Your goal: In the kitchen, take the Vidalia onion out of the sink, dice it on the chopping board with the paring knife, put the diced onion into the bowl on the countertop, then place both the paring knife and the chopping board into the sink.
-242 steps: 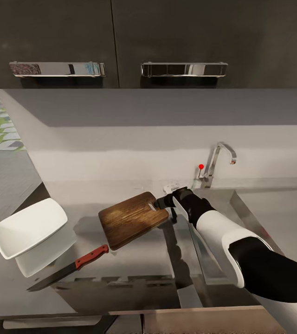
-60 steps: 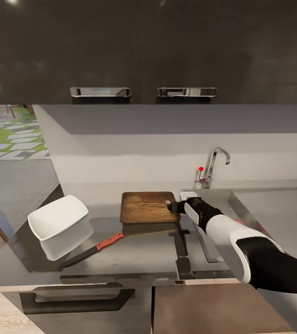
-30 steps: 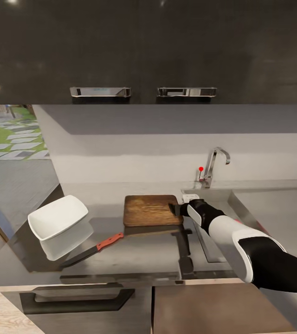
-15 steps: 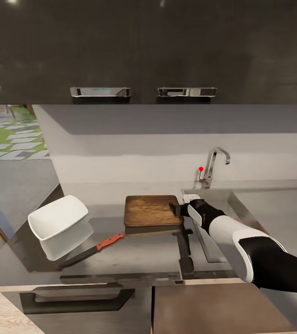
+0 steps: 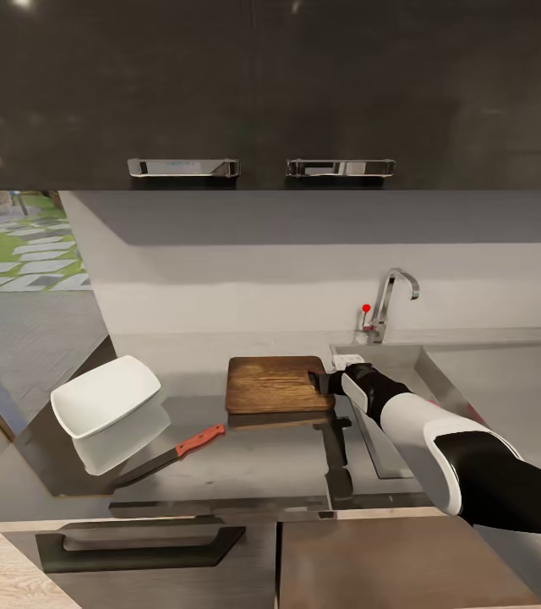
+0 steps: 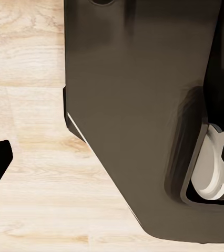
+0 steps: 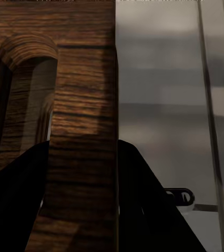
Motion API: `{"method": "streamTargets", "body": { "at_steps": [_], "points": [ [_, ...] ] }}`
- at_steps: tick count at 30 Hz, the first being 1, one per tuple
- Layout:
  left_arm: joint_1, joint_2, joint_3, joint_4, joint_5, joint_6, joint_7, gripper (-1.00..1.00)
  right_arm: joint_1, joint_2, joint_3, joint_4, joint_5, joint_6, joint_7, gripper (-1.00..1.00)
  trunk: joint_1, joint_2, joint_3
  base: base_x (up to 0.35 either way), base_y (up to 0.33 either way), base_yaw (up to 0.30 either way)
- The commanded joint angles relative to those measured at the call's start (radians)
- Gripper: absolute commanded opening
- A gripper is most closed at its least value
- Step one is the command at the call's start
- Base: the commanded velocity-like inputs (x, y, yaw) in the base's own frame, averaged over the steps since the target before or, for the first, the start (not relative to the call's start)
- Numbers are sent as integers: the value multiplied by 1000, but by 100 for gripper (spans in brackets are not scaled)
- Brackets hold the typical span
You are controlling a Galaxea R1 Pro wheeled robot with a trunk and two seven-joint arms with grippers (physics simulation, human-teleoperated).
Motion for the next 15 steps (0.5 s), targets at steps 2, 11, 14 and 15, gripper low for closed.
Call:
{"method": "streamTargets", "body": {
  "at_steps": [2, 11, 14, 15],
  "points": [
    [-1, 0, 0, 2, 6, -6, 0, 100, 0, 0, 7, -2, -10, 5, 0, -100, 0, -1, -1, 0, 0, 0],
    [-1, -1, 0, 2, 6, -6, 0, 100, 0, 0, 9, 0, -10, 5, 0, -100, 0, -1, -1, 0, 0, 0],
    [-1, -1, 0, 2, 6, -6, 0, 100, 0, 0, 9, 0, -11, 5, 1, 100, 0, -1, -1, 0, 0, 0],
    [-1, -1, 0, 2, 6, -6, 0, 100, 0, 0, 9, 0, -11, 5, 2, 100, 0, -1, -1, 0, 0, 0]
  ]
}}
